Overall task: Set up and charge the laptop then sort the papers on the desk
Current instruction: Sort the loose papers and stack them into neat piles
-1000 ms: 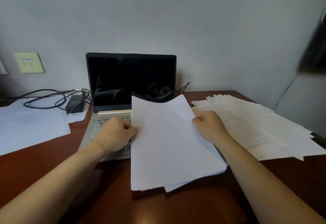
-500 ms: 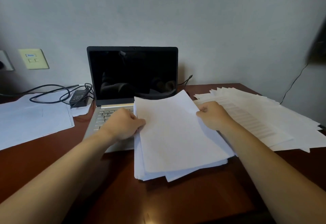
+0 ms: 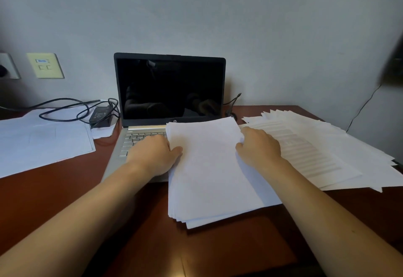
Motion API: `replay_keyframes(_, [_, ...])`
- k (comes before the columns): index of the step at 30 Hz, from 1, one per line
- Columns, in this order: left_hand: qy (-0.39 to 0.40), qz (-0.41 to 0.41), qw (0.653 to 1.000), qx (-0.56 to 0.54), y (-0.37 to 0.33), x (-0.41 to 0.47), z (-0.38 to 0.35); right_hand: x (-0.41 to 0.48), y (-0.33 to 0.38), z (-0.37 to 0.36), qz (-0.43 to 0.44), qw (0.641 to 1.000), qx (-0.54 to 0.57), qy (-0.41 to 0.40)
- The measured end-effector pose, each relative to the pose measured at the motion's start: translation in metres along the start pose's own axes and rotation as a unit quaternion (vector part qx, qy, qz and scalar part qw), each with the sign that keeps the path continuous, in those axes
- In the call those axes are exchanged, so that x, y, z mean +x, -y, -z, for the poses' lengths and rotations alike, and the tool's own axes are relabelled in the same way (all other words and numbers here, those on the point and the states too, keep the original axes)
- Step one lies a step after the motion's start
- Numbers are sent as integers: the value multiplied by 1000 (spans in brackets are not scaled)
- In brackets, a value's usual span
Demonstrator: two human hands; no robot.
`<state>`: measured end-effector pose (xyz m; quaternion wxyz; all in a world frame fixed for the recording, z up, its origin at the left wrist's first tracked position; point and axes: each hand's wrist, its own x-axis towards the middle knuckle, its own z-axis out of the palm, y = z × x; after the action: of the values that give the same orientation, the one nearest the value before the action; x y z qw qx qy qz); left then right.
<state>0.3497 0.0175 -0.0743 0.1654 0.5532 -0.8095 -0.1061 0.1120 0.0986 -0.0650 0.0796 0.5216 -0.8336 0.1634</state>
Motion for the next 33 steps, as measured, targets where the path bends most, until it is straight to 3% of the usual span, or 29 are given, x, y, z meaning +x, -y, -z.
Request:
replay_keyframes(5, [-57, -8, 998, -20, 23, -4, 18, 2, 30, 0, 70, 997, 22, -24])
replay_keyframes(10, [-103, -1, 992, 70, 88, -12, 44, -3, 90, -1, 165, 980, 106, -10])
replay_keyframes(12, [-83, 38, 989, 119, 136, -12, 56, -9, 121, -2, 207, 969, 134, -17])
replay_keyframes(15, [37, 118, 984, 126, 210, -21, 79, -19, 171, -7, 267, 952, 147, -24])
replay_keyframes(18, [128, 77, 981, 128, 250, -29, 97, -27, 222, -17, 313, 937, 154, -4])
replay_keyframes(24, [83, -23, 977, 197, 264, -21, 101, -41, 303, -58, 401, 902, 142, 73])
replay_keyframes(28, [24, -65, 988, 135, 281, -23, 96, -38, 331, -80, 449, 880, 113, 106])
replay_keyframes(33, [-15, -76, 992, 96, 289, -25, 101, -28, 345, -96, 440, 888, 106, 76])
